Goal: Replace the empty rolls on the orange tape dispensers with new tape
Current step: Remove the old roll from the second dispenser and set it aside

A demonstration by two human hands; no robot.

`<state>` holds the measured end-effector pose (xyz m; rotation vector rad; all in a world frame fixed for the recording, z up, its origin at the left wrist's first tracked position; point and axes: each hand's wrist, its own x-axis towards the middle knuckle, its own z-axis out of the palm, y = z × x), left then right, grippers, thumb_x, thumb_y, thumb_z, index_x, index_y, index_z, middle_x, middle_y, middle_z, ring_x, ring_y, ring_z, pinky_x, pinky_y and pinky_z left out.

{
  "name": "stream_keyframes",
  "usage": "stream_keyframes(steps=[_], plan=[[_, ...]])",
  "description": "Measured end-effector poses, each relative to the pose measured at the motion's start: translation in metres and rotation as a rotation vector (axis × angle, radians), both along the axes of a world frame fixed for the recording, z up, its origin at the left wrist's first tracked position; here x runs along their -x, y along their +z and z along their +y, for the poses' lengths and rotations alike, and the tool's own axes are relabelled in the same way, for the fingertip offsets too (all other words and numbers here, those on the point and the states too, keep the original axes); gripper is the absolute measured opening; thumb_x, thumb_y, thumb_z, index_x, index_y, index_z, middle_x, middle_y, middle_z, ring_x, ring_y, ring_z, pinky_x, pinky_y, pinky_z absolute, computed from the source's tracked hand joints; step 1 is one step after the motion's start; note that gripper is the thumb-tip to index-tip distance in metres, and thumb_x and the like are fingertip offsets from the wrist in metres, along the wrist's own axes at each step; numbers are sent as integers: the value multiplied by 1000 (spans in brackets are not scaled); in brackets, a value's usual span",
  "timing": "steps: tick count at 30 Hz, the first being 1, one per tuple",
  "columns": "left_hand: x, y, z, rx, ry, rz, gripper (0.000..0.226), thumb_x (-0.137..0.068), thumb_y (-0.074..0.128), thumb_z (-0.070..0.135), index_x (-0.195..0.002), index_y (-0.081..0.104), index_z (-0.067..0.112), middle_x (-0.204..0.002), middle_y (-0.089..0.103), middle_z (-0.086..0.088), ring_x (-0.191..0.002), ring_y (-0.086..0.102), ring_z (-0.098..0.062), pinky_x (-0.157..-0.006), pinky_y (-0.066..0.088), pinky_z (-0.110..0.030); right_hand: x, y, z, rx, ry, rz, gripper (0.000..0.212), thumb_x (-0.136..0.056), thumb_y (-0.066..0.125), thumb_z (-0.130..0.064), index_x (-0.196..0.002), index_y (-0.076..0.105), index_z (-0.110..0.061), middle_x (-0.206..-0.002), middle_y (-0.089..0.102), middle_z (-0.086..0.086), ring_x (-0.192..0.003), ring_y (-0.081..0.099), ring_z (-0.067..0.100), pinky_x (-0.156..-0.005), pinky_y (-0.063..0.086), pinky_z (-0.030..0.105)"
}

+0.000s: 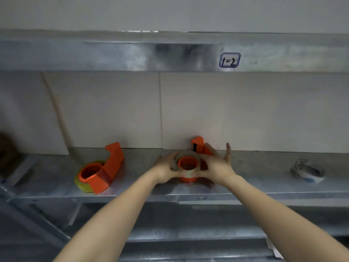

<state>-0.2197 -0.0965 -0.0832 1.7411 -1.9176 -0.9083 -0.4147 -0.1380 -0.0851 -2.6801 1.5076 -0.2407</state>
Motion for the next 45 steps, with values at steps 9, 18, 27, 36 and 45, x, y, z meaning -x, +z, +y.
stream_keyframes(steps=[9, 18, 27, 36, 45], plan=[[12, 79, -15, 82, 10, -38, 98, -67, 80, 51, -148, 32, 25, -151, 42, 5, -140, 37, -15, -121, 17, -36, 19, 82, 4, -20, -41, -228, 82, -62, 55, -77, -126, 52, -27, -134, 54, -15, -145, 8, 2, -108, -22, 52], [150, 108, -39, 184, -152, -11, 84, -72, 83, 31, -144, 40, 26, -139, 51, 10, -128, 50, -15, -98, 36, -18, 162, 104, 13, 67, -220, -273, 72, -66, 61, -71, -123, 53, -28, -127, 59, -17, -142, 16, -1, -109, -11, 56], [365, 86, -55, 177, -252, 46, 86, -66, 87, 33, -140, 44, 17, -141, 54, 1, -132, 48, -15, -114, 36, -36, 378, 86, 13, 1, -320, -240, 74, -64, 61, -72, -125, 49, -32, -144, 47, -4, -143, 15, 0, -110, -8, 55], [506, 53, -94, 63, -210, 95, 85, -71, 84, 31, -143, 40, 19, -135, 52, 8, -129, 47, -11, -105, 35, -23, 517, 72, -32, -102, -312, -180, 80, -66, 64, -68, -132, 45, -27, -147, 42, -1, -145, 12, 4, -114, -3, 55], [561, 9, -149, -46, -166, 69, 83, -63, 83, 45, -134, 45, 24, -127, 59, 9, -115, 57, -12, -102, 47, -36, 569, 18, -117, -311, -276, -134, 83, -68, 66, -64, -138, 38, -30, -151, 37, -1, -145, 16, 12, -116, 5, 50]])
